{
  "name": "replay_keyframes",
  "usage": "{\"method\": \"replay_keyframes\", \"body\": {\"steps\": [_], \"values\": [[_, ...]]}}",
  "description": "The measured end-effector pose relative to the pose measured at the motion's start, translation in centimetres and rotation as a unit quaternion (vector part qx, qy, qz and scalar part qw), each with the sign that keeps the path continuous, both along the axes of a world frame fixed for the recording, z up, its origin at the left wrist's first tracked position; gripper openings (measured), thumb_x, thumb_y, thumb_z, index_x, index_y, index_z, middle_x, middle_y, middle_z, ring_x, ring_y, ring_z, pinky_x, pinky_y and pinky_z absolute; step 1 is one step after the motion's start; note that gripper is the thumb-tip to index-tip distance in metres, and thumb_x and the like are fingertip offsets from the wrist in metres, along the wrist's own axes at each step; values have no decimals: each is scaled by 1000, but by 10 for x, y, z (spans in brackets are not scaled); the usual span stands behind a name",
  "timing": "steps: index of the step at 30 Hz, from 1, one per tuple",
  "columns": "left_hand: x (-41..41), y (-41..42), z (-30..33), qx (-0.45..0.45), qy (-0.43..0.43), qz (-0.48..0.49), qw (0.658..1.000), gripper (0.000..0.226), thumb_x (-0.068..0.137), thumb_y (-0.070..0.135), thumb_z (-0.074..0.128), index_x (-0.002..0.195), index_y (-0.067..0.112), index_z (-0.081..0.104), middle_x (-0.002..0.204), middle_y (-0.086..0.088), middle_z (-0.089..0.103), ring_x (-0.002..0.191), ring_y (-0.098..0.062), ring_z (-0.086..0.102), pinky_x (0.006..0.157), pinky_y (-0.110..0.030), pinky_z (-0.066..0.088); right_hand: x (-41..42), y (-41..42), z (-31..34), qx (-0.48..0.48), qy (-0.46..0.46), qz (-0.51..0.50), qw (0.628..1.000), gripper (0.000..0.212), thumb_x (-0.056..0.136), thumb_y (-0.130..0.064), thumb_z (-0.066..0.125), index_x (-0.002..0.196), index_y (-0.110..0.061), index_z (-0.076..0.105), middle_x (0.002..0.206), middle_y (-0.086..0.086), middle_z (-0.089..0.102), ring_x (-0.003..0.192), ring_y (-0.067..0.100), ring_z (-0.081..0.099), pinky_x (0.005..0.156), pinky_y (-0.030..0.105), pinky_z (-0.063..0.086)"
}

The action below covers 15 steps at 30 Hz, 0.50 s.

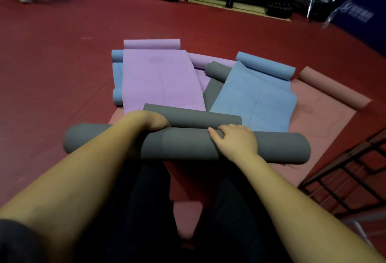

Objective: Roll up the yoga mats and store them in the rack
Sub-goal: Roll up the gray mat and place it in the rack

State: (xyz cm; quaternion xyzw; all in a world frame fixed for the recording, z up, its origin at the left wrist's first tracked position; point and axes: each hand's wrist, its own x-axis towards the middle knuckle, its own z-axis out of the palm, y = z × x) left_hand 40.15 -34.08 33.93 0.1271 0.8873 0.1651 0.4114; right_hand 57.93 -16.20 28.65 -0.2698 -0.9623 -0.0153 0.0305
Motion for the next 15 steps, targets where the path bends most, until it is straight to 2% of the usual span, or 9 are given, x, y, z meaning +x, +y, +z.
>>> {"method": "replay_keyframes", "body": {"steps": [2,3,4,7,9,12,15], "values": [[1,1,0,-18,102,-43,994,47,97,44,55,125,7,61,137,-8,56,126,-31,53,108,-37,39,-7,2,2,-1,-5,2,1000,62,94,-65,25,96,-24,72,98,1,70,96,26,61,79,36,38],[0,2,-5,-27,159,-74,984,53,100,49,46,133,9,58,146,-11,49,132,-30,47,109,-35,36,-10,4,2,-8,-5,3,1000,62,94,-64,25,92,-23,72,97,1,70,95,27,61,76,36,37],[-3,1,-11,-26,207,-91,974,56,102,52,38,135,11,57,147,-12,49,132,-31,47,106,-36,36,-13,5,3,-19,-6,4,1000,61,95,-62,26,89,-22,71,95,2,70,94,27,61,73,35,36],[-3,-7,-24,15,332,-97,938,50,103,44,30,116,14,68,124,-16,64,110,-34,57,81,-35,37,-19,8,4,-42,-20,3,999,61,96,-61,25,87,-20,69,95,3,70,94,27,62,74,35,39],[2,-12,-31,43,395,-84,914,47,103,41,32,105,15,71,112,-16,68,101,-35,59,75,-36,36,-22,10,4,-61,-32,-5,998,63,96,-62,23,89,-20,70,96,4,70,95,27,62,76,34,42],[18,-23,-43,56,442,-104,889,52,101,49,31,92,14,70,101,-11,70,96,-34,62,77,-39,41,-30,16,7,-93,-65,-14,993,69,96,-63,20,102,-19,72,109,7,69,103,28,61,79,35,45],[30,-34,-50,9,451,-148,880,72,91,64,12,91,21,70,94,-3,71,94,-28,63,86,-40,39,-37,20,12,-114,-95,-13,989,71,96,-62,19,117,-17,70,123,10,64,113,30,57,86,37,45]]}}
